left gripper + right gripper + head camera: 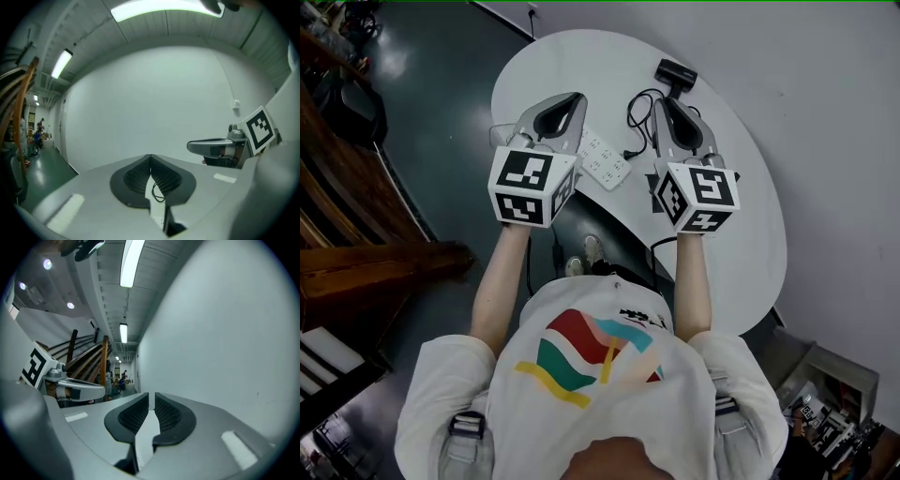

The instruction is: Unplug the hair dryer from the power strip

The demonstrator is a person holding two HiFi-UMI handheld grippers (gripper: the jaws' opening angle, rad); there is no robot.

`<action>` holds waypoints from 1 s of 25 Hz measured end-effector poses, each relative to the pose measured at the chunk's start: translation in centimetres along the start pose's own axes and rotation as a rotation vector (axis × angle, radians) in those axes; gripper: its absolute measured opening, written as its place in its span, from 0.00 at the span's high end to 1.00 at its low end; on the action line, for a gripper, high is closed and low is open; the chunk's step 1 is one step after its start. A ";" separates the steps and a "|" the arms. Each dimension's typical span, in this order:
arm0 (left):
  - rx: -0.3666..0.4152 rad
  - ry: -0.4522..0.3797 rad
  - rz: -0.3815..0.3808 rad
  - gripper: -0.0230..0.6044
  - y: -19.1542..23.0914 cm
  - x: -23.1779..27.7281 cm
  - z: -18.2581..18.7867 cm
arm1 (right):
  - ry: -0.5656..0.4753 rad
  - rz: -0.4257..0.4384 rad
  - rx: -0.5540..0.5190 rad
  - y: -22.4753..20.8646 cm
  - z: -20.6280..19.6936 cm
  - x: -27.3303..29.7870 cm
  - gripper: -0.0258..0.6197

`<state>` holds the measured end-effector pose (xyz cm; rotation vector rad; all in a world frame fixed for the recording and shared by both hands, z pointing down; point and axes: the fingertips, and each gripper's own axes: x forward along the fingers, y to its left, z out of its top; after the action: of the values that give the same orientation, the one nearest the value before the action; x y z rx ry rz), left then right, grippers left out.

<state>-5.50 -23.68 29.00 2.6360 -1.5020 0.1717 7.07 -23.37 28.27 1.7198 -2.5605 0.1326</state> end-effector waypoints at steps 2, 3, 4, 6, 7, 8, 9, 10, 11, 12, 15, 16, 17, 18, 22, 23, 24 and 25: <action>-0.005 -0.076 0.047 0.96 -0.1 -2.4 1.3 | -0.067 0.005 0.006 1.4 1.9 -1.3 0.92; -0.003 -0.101 0.071 0.96 -0.1 -3.6 1.6 | -0.096 0.005 0.001 2.2 2.7 -2.0 0.94; 0.000 -0.123 0.093 0.96 -0.1 -4.6 1.8 | -0.121 0.005 -0.011 3.0 3.2 -2.7 0.95; 0.010 -0.167 0.131 0.96 0.0 -6.6 2.0 | -0.155 0.007 -0.049 4.7 4.0 -3.9 0.95; 0.016 -0.188 0.147 0.96 0.0 -7.4 2.1 | -0.167 0.009 -0.071 5.5 4.3 -4.4 0.95; 0.022 -0.207 0.163 0.96 0.0 -8.2 2.2 | -0.179 0.009 -0.088 6.2 4.5 -4.9 0.95; 0.028 -0.222 0.177 0.96 0.0 -8.9 2.4 | -0.191 0.010 -0.099 6.8 4.6 -5.3 0.95; 0.036 -0.231 0.187 0.96 -0.2 -9.5 2.5 | -0.201 0.011 -0.104 7.2 4.5 -5.7 0.95; 0.046 -0.239 0.195 0.96 -0.3 -10.1 2.7 | -0.209 0.014 -0.104 7.6 4.5 -6.0 0.95; 0.059 -0.250 0.202 0.96 -0.5 -10.6 3.0 | -0.215 0.017 -0.101 7.9 4.3 -6.2 0.95; 0.093 -0.262 0.215 0.96 -0.8 -11.7 3.1 | -0.216 0.022 -0.086 8.4 3.6 -6.6 0.95; 0.095 -0.259 0.218 0.96 -0.8 -11.9 3.0 | -0.215 0.023 -0.080 8.5 3.4 -6.7 0.95; 0.092 -0.257 0.220 0.96 -0.8 -12.1 2.8 | -0.215 0.022 -0.075 8.5 3.2 -6.8 0.95; 0.089 -0.258 0.222 0.96 -0.7 -12.2 2.6 | -0.214 0.020 -0.070 8.5 3.1 -6.9 0.95; 0.073 -0.261 0.226 0.96 -0.1 -12.2 2.5 | -0.205 0.008 -0.064 8.4 2.8 -6.7 0.94; 0.070 -0.269 0.229 0.96 0.1 -12.2 2.7 | -0.203 0.007 -0.065 8.5 2.8 -6.6 0.94; 0.072 -0.270 0.227 0.96 0.2 -12.2 2.7 | -0.201 0.008 -0.066 8.5 2.7 -6.5 0.94; 0.079 -0.261 0.222 0.96 0.2 -12.1 2.7 | -0.198 0.008 -0.066 8.6 2.7 -6.5 0.94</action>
<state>-11.67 -13.83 24.58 2.6281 -1.9073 -0.1042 1.58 -14.47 24.65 1.7826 -2.6730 -0.1270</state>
